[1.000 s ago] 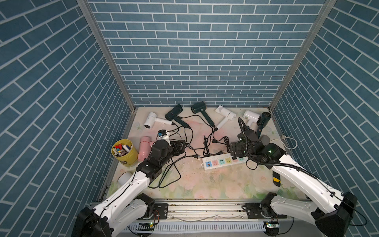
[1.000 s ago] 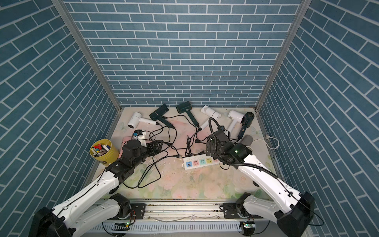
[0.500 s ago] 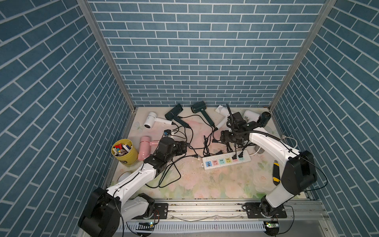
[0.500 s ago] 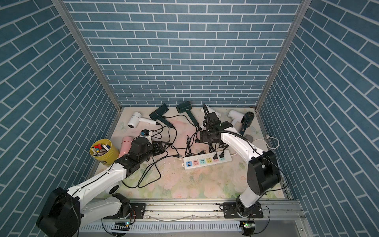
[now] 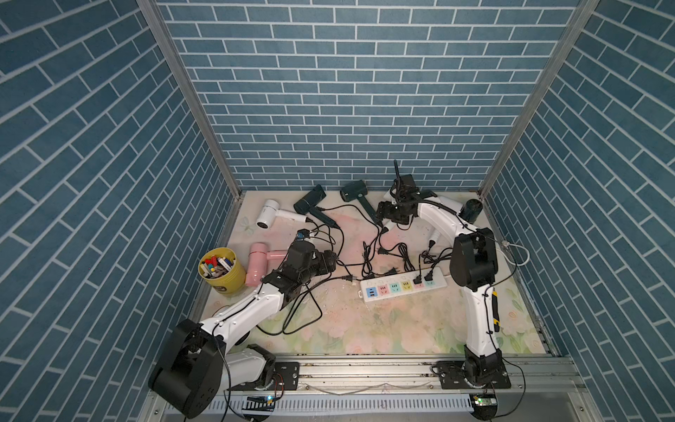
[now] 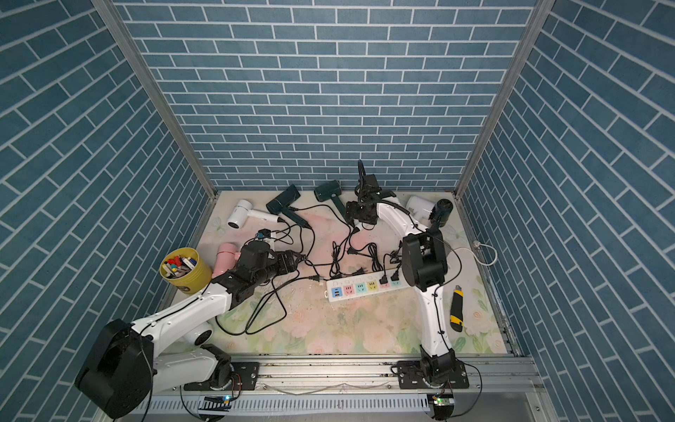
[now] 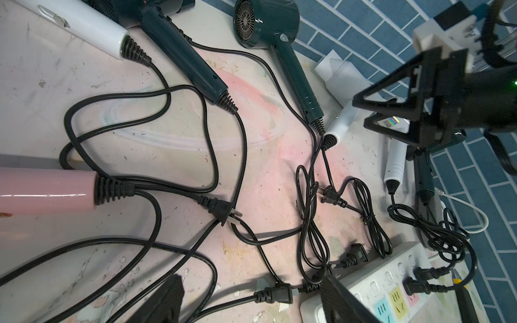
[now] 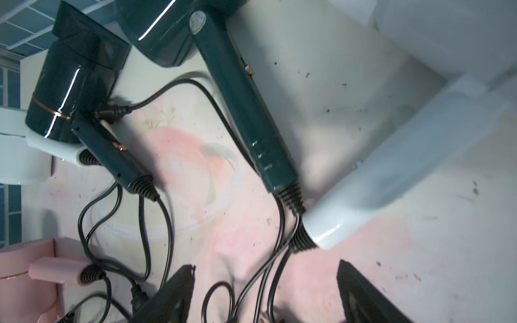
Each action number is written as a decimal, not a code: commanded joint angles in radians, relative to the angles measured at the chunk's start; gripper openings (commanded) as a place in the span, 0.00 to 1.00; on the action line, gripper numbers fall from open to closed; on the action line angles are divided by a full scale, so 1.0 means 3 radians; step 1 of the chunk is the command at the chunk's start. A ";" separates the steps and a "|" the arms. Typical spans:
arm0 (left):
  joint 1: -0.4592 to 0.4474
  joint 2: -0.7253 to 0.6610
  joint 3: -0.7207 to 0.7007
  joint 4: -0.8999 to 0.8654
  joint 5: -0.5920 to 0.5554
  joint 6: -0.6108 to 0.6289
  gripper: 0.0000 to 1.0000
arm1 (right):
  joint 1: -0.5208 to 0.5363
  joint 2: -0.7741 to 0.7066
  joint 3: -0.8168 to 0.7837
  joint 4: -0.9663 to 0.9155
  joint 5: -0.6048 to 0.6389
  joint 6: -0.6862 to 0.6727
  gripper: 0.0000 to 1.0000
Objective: Charge the blow dryers
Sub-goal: Adjust the charging cable at the center of the board.
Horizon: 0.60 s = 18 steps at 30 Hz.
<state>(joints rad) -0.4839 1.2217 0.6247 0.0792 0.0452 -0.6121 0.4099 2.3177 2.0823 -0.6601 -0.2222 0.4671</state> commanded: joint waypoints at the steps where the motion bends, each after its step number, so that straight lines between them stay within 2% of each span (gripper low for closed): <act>1: 0.0023 -0.0045 0.0093 -0.0063 -0.0028 0.0066 0.82 | -0.0046 0.0418 0.0576 -0.0327 -0.0116 0.0051 0.83; 5: 0.0029 -0.0045 0.0104 -0.0075 -0.0028 0.0072 0.82 | -0.0042 0.0934 0.1305 -0.0575 -0.0278 0.0137 0.84; 7: 0.0029 -0.0046 0.0106 -0.0084 -0.0027 0.0072 0.82 | -0.0042 0.1096 0.1452 -0.0618 -0.0306 0.0201 0.84; 11: 0.0031 -0.0063 0.0109 -0.0090 -0.0028 0.0077 0.82 | 0.0025 0.1165 0.1324 -0.0500 -0.0447 0.0299 0.83; 18: 0.0028 -0.0101 0.0096 -0.0095 -0.0038 0.0072 0.82 | 0.0353 0.1076 0.1060 -0.0410 -0.0480 0.0313 0.83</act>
<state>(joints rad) -0.4828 1.2098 0.6338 0.0647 0.0448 -0.6048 0.4660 2.6419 2.4443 -0.7521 -0.3344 0.5282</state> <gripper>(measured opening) 0.817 0.826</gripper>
